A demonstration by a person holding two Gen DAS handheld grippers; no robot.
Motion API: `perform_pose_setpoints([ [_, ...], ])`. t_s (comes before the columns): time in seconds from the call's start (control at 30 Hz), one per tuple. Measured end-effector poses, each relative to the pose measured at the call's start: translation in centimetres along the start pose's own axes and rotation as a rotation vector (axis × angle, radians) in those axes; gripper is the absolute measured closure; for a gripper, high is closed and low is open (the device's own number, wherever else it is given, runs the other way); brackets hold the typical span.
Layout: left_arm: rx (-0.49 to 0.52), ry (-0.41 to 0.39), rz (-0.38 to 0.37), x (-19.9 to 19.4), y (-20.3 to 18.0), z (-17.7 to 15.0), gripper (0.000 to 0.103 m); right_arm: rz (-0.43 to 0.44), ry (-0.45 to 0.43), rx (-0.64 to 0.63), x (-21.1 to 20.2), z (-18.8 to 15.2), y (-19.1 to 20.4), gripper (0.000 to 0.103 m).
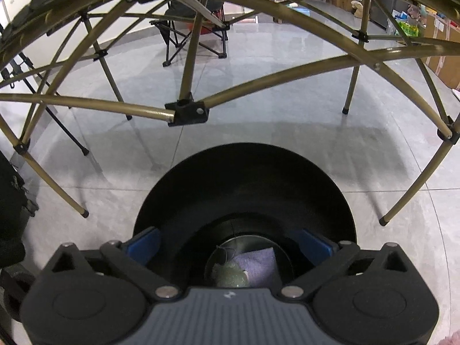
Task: Collect trash
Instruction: 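Raise both grippers back up to the table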
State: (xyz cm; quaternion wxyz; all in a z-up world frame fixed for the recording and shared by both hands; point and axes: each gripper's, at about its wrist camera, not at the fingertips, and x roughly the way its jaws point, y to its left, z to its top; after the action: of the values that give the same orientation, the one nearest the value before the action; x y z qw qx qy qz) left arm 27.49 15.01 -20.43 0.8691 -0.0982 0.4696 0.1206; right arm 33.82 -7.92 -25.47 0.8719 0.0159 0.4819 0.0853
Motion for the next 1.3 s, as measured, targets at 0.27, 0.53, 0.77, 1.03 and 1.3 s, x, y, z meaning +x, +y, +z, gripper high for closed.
perform_pose_setpoints([
  [0.27, -0.003, -0.011, -0.012, -0.6, 0.0, 0.0, 0.0, -0.005, 0.003, -0.007, -0.4, 0.0, 0.0, 0.0],
  [0.53, 0.005, -0.042, -0.03, -1.9, -0.6, 0.0, 0.0, -0.009, -0.021, -0.001, -1.8, -0.2, -0.6, 0.0],
  [0.77, 0.01, -0.082, -0.062, -3.7, -1.5, 0.0, 0.0, -0.023, -0.076, 0.024, -4.3, -0.3, -2.3, 0.0],
  [1.03, 0.004, -0.139, -0.13, -7.0, -2.6, 0.1, 0.0, -0.003, -0.169, 0.055, -8.4, -0.5, -4.1, 0.0],
  [1.3, 0.009, -0.258, -0.193, -12.0, -4.0, 1.4, 0.0, 0.01, -0.346, 0.018, -14.1, 0.2, -5.0, 0.0],
])
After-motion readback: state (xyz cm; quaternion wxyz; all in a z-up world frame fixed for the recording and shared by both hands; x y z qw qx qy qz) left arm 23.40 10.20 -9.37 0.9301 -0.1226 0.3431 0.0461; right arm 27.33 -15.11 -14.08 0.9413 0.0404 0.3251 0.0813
